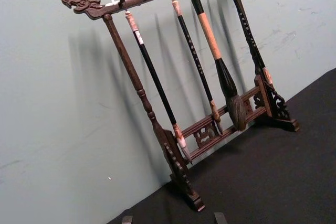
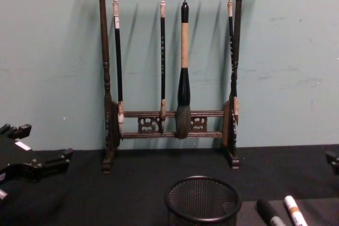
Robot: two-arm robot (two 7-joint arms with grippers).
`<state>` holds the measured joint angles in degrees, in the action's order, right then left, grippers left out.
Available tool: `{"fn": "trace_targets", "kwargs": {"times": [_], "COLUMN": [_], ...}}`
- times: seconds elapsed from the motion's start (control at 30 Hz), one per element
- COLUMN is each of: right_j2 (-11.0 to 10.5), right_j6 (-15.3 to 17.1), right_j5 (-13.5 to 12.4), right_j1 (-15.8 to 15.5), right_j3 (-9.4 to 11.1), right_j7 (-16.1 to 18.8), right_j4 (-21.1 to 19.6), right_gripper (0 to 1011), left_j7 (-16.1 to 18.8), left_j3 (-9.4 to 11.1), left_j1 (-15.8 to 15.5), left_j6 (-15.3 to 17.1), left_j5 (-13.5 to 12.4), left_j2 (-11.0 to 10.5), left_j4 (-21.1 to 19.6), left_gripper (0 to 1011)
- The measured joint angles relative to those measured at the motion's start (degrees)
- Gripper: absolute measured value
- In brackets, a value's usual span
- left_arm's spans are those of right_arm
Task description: Pick up the water-based marker from the table and place it into the pen holder.
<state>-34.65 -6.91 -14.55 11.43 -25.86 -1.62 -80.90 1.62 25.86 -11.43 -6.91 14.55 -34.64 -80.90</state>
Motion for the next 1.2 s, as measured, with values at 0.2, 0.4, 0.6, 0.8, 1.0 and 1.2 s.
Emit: {"fn": "trace_targets", "kwargs": {"times": [0.2,0.4,0.6,0.8,1.0,1.2], "right_j2": [0.0,0.4,1.2,2.0,3.1,4.5], "right_j6": [0.0,0.6,3.9,10.0,17.8,23.9], "right_j5": [0.0,-0.3,-3.2,-6.7,-9.1,-9.8], "right_j1": [0.0,-0.1,-0.4,-0.5,0.0,0.9], "right_j3": [0.0,0.7,2.2,3.8,4.6,4.8], "right_j7": [0.0,1.3,4.1,6.6,7.8,7.7], "right_j4": [0.0,-0.3,-1.8,-3.9,-5.8,-6.5], "right_gripper": [1002,1002,1003,1002,1002,1002], "left_j7": [0.0,0.0,0.0,0.0,0.0,0.0], "left_j3": [0.0,0.0,0.0,0.0,0.0,0.0], "left_j1": [0.0,0.0,0.0,0.0,0.0,0.0], "left_j6": [0.0,0.0,0.0,0.0,0.0,0.0], "left_j5": [0.0,0.0,0.0,0.0,0.0,0.0], "left_j2": [0.0,0.0,0.0,0.0,0.0,0.0], "left_j4": [0.0,0.0,0.0,0.0,0.0,0.0], "left_gripper": [1001,1001,1001,1001,1001,1001]}}
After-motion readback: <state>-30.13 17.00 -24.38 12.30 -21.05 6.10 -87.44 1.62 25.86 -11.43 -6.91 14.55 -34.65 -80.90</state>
